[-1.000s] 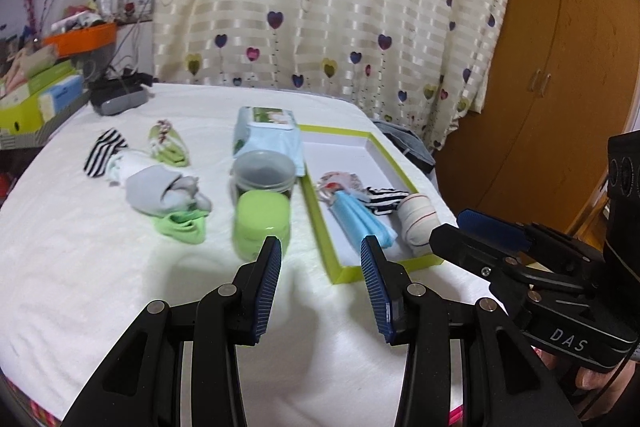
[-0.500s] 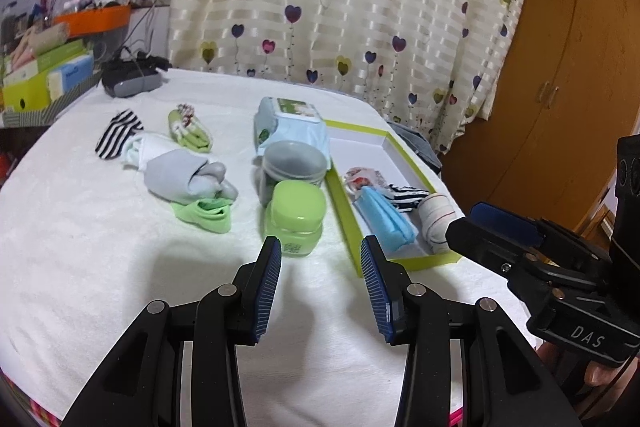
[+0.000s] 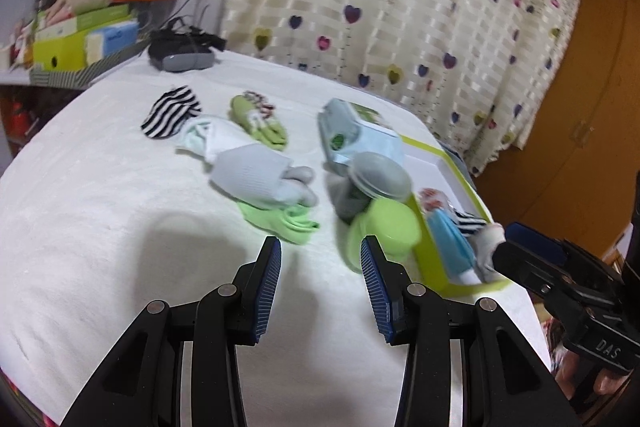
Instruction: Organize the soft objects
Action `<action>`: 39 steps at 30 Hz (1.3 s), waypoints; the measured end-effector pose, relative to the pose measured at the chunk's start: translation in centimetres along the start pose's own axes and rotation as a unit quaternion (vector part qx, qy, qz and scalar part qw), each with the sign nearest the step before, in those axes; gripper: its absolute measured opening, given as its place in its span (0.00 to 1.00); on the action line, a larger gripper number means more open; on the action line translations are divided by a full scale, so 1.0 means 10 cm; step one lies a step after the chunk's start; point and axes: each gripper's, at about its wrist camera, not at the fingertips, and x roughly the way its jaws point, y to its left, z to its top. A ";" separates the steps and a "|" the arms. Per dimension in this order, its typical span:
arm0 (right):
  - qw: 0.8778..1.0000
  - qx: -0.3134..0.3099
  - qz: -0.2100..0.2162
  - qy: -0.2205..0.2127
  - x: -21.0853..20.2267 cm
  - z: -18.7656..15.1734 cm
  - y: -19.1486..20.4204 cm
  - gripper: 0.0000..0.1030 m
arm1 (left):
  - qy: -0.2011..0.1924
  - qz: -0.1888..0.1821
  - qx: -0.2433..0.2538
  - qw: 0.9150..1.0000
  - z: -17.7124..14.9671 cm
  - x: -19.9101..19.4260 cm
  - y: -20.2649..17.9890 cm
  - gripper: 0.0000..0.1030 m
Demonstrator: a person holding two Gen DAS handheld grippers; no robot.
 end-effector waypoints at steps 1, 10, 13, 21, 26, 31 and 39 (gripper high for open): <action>1.000 -0.001 0.001 0.001 0.02 0.01 0.01 0.51 | 0.000 0.001 -0.003 1.000 0.02 0.02 0.04 0.39; 1.000 -0.012 0.006 0.012 0.20 0.12 0.03 0.51 | 0.008 0.013 -0.028 0.999 0.16 0.27 0.26 0.40; 1.000 -0.014 0.008 0.014 0.24 0.15 0.02 0.51 | 0.012 0.015 -0.035 0.999 0.21 0.36 0.31 0.40; 1.000 -0.018 0.013 0.019 0.37 0.22 -0.01 0.51 | 0.027 0.001 -0.092 0.995 0.35 0.67 0.44 0.54; 1.000 -0.016 0.014 0.023 0.47 0.27 -0.07 0.51 | 0.034 0.003 -0.121 0.992 0.40 0.84 0.51 0.54; 0.999 -0.015 0.016 0.026 0.54 0.33 -0.10 0.51 | 0.033 0.008 -0.154 0.988 0.40 0.91 0.67 0.48; 0.999 -0.025 0.025 0.028 0.60 0.37 0.01 0.51 | 0.015 0.005 -0.138 0.990 0.38 0.70 0.72 0.17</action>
